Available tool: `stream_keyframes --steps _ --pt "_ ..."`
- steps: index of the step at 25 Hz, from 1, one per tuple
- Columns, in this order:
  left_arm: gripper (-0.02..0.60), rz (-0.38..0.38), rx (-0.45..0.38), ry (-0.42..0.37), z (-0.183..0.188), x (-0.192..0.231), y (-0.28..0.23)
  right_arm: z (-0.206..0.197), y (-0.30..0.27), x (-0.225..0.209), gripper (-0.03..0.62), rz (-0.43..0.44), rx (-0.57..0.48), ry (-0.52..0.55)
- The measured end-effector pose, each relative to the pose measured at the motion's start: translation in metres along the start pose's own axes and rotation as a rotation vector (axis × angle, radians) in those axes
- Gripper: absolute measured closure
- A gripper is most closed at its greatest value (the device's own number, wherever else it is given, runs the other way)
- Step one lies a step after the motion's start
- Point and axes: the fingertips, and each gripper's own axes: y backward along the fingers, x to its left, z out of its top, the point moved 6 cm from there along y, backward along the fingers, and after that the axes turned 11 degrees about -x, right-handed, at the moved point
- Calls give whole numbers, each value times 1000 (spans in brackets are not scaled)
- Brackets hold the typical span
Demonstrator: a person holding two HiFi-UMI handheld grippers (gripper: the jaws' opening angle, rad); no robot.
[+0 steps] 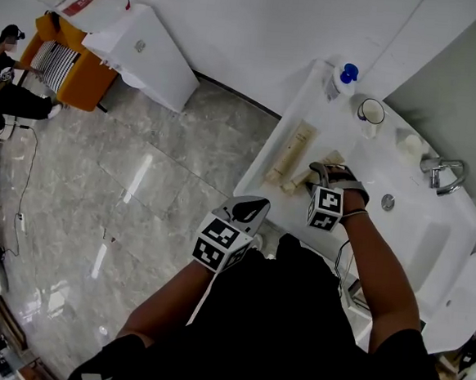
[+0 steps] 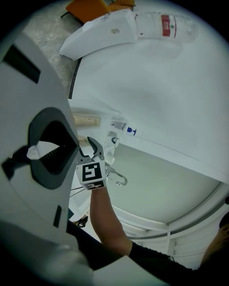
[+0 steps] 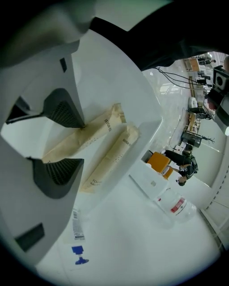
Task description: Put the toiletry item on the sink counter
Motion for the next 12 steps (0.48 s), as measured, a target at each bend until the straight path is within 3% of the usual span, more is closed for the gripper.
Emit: stream_keyframes --steps 4,12 --pt "581 -6 2 9 -3 -4 -3 0 0 -2 404 14 -10 6" --pt "581 -24 -15 6 -5 -7 -2 2 8 6 542 -20 4 15"
